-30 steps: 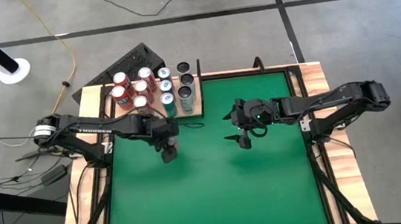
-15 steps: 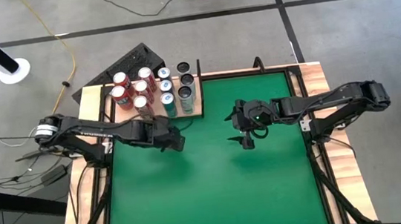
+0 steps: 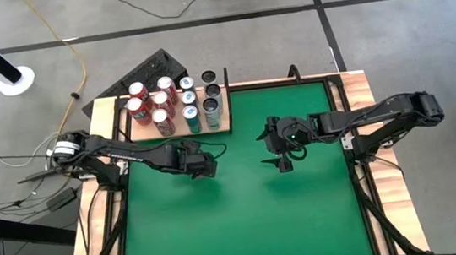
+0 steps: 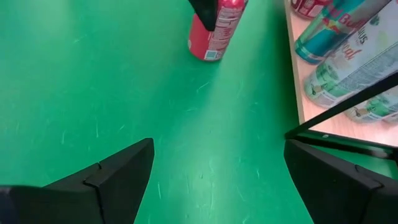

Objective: Place canned beverage on shelf
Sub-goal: Put the red soda can on the shelf aligned with the other red soda cans

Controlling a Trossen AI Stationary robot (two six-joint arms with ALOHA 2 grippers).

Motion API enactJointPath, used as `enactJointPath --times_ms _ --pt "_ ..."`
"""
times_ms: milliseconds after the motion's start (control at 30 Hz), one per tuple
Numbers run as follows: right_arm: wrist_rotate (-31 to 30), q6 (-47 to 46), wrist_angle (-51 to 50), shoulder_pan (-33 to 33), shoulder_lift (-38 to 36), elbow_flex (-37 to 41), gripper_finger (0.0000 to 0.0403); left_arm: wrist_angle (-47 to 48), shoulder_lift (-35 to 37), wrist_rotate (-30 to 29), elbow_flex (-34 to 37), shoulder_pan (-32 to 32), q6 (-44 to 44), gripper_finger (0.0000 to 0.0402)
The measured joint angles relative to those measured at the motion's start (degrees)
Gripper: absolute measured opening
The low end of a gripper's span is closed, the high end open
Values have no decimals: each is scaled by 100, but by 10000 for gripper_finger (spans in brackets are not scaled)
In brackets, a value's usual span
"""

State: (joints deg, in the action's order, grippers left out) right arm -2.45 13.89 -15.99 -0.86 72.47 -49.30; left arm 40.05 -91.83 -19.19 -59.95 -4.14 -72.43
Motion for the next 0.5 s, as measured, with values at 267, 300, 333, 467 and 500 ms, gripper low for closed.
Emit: enactJointPath --times_ms 267,300,333,467,500 --pt "10 150 -205 12 0 2 383 -113 126 33 12 123 257 316" --pt "10 164 -201 12 0 2 383 -107 127 82 0 157 280 316" --pt "10 168 -201 12 0 2 383 -95 127 132 -32 191 308 316" --pt "11 222 -199 10 0 2 383 -60 101 344 -255 301 677 316" --pt "12 248 -201 10 0 2 383 -71 101 337 -324 306 781 316"
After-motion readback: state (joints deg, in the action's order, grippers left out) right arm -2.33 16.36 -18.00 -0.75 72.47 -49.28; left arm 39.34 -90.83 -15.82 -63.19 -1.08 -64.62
